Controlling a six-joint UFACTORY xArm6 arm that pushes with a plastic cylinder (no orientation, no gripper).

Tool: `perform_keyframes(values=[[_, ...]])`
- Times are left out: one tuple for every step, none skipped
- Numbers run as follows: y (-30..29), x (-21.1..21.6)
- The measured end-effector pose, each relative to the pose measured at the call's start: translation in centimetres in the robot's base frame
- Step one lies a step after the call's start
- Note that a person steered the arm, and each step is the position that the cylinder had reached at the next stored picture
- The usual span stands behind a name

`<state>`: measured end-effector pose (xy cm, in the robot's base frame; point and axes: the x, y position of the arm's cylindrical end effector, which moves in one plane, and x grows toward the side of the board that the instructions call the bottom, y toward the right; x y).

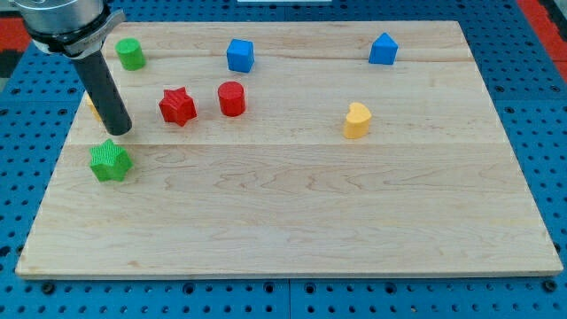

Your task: Nudge the red star

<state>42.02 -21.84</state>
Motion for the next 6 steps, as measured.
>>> perform_keyframes(values=[[2.6, 0.0], [5.7, 0.0], [5.9, -0.8], [6.5, -1.0], [10.9, -1.0], [17.3, -1.5]])
